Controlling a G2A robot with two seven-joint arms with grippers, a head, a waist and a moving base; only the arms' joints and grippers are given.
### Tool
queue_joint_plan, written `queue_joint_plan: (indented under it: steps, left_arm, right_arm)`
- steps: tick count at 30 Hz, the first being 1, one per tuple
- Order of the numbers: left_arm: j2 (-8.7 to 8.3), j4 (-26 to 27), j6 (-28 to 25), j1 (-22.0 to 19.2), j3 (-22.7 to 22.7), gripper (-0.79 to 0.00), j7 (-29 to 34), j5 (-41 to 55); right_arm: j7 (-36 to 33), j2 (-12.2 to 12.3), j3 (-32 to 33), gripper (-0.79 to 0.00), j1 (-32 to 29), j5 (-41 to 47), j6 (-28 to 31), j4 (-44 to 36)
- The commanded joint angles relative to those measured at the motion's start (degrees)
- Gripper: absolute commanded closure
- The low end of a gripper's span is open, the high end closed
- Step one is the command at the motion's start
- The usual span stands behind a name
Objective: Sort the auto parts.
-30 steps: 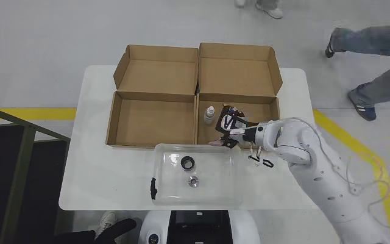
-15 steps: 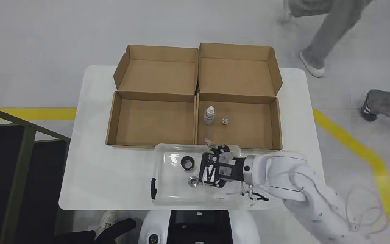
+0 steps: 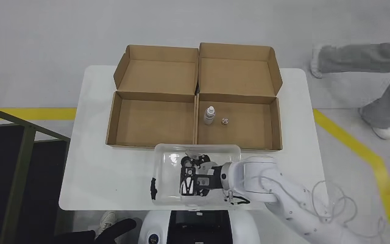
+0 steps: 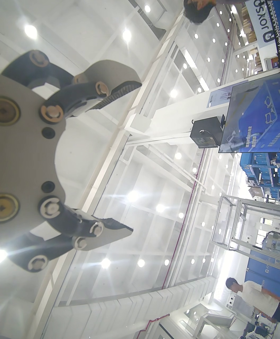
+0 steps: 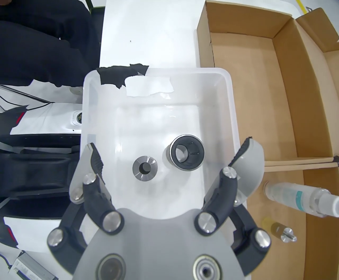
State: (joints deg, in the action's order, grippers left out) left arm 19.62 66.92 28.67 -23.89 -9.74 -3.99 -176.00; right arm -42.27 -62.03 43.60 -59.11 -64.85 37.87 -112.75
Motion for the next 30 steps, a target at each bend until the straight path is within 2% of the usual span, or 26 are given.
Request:
queue_joint_plan:
  steps: [1,14,16,20,25,30]
  left_arm:
    - [0.0,0.0,0.0,0.0,0.0,-0.785,0.0,0.0]
    - [0.0,0.0,0.0,0.0,0.0,-0.785,0.0,0.0]
    - [0.0,0.0,0.0,0.0,0.0,-0.785,0.0,0.0]
    - [0.0,0.0,0.0,0.0,0.0,-0.785,0.0,0.0]
    - [0.0,0.0,0.0,0.0,0.0,-0.785,0.0,0.0]
    - [0.0,0.0,0.0,0.0,0.0,-0.785,0.0,0.0]
  right_arm:
    - [-0.1,-0.4,-1.0,-0.785,1.0,0.0,-0.2,1.0]
    - [0.2,-2.1,-3.8,-0.779,4.0,0.9,-2.0,7.2]
    - [0.4,-2.3,-3.7,-0.72,4.1,1.4,-2.2,8.0]
    - [0.6,-2.4,-3.6,-0.69,4.3,2.0,-2.3,9.5]
    - [1.7,-2.8,-3.4,-0.56,4.6,3.7,-2.3,12.0]
    - [2.4,-3.1,-3.6,-0.554,5.2,4.2,-2.2,13.9]
